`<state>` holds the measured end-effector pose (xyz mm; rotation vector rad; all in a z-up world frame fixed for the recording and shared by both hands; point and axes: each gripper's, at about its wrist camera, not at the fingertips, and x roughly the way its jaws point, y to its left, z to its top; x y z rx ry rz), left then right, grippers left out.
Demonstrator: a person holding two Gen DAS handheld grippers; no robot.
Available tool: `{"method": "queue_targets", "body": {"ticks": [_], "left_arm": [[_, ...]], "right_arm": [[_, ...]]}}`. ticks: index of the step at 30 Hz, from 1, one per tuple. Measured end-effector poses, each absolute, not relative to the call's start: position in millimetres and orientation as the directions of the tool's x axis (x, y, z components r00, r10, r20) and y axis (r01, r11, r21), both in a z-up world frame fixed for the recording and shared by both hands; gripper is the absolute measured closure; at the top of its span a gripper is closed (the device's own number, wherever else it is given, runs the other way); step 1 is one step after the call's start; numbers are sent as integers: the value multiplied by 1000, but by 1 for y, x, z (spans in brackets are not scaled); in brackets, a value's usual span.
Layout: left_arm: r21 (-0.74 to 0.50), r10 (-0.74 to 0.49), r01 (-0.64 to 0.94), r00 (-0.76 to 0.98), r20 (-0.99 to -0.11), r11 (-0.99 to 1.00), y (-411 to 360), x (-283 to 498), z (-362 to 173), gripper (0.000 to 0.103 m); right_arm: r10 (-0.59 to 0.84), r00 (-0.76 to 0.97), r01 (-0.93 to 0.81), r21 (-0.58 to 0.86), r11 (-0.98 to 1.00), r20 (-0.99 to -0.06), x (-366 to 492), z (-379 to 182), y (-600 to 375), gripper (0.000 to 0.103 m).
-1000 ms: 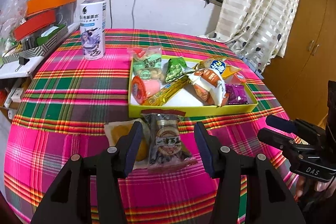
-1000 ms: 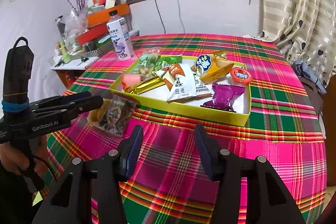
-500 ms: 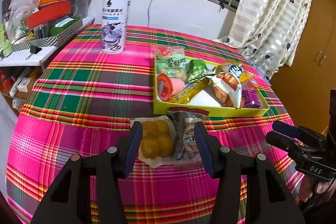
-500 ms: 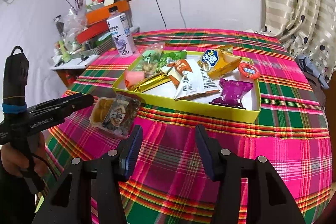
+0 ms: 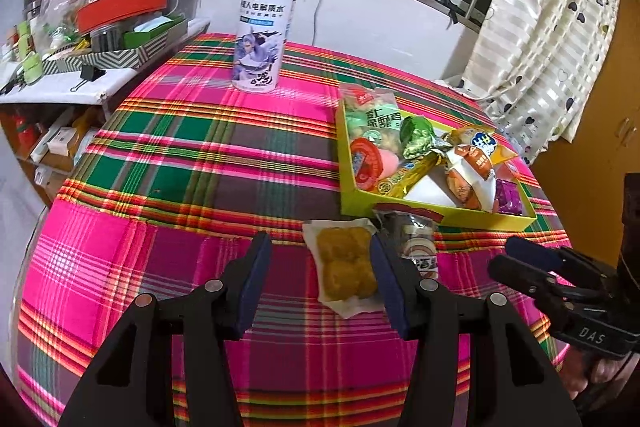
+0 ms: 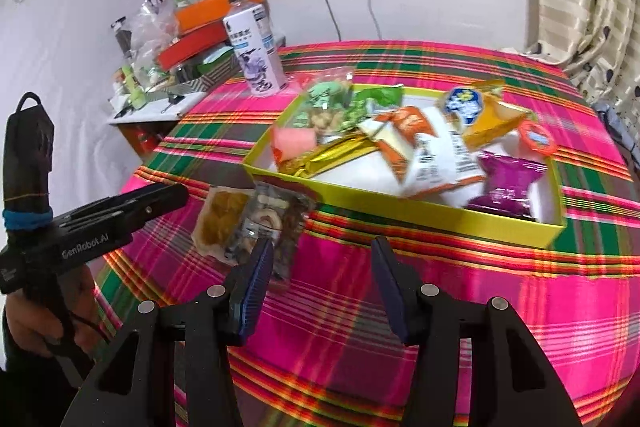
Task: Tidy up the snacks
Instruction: 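Close right gripper on clear-wrapped cake packet while left gripper reaches yellow bun packet, then close left gripper on yellow bun packet while right gripper lifts cake packet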
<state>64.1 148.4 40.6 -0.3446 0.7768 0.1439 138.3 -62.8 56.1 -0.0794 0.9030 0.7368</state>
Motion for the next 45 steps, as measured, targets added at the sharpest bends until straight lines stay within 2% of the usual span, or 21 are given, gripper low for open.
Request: {"method": "queue_targets", "body": {"ticks": [13,21,23,31,36,45], "left_arm": [[-279,-7,-274,702,-712,920,169,59,33,51],[-301,-29,-271,697,-716,914,174,60,27,51],[-308,-38,-266,698,-716,914,173,61,26,51],[-335,-111,-210,676,-729,919,155,74,20,51],[-336,-149,-172,651,-745,926,139,83,14,51],[-263,-104,-164,632,-768,951,125,95,6,43]], "right_arm": [[522,345,-595,248,765,-780,154,28,-5,52],[461,365,-580,190,792,-809,156,19,13,52],[438,378,-571,166,804,-816,157,18,10,53],[422,405,-566,140,812,-811,156,22,-15,67],[412,417,-552,134,823,-810,154,23,-34,69],[403,416,-531,142,835,-815,155,23,-66,67]]}}
